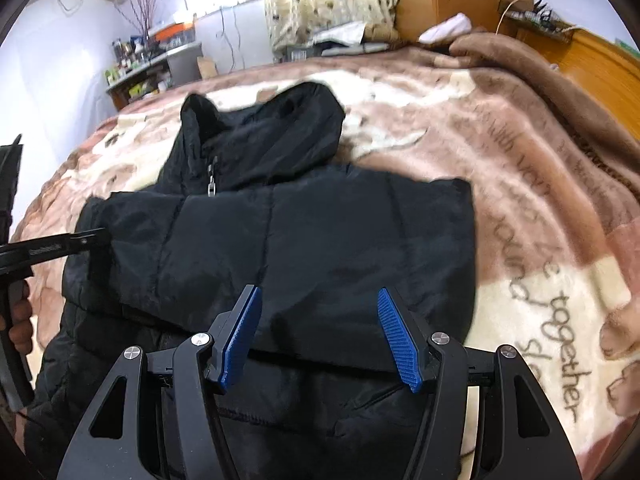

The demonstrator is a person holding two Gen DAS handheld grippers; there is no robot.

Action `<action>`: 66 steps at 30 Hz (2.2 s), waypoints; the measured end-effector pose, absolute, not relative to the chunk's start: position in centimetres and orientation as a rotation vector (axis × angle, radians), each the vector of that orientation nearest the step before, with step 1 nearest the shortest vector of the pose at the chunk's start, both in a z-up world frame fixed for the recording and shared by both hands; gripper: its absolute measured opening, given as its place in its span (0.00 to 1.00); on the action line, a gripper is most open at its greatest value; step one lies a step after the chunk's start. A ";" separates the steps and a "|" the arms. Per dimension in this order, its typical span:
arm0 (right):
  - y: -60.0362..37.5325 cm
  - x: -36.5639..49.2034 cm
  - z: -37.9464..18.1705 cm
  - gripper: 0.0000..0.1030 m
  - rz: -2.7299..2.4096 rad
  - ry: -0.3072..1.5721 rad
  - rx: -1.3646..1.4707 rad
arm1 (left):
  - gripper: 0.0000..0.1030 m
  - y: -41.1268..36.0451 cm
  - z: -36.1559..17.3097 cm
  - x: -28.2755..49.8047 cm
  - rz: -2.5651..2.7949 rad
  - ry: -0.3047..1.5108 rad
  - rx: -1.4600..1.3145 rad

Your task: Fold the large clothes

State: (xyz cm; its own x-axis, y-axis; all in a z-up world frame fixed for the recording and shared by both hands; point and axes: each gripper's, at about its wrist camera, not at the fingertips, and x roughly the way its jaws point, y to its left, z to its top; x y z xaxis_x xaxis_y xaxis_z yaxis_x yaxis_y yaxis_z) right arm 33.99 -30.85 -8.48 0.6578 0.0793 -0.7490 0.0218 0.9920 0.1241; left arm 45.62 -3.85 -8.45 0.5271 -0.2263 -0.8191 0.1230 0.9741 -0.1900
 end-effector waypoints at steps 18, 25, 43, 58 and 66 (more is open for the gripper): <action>-28.6 37.8 -12.3 0.59 0.054 0.933 0.057 | 0.07 0.5 -11.9 45.6 -0.032 1.011 -0.004; -29.0 39.5 -15.2 0.60 0.072 0.987 0.084 | 0.09 -0.4 -13.7 45.9 -0.028 1.030 0.052; -27.5 39.8 -15.7 0.60 0.015 1.045 -0.009 | 0.36 -0.8 -13.8 46.2 0.033 1.024 0.098; -29.3 41.0 -7.4 0.66 0.109 0.859 0.148 | 0.75 1.3 -6.5 49.0 -0.093 0.921 -0.011; -31.5 48.5 -5.3 0.67 0.064 0.825 0.139 | 0.75 1.0 -6.1 55.9 -0.151 0.965 -0.120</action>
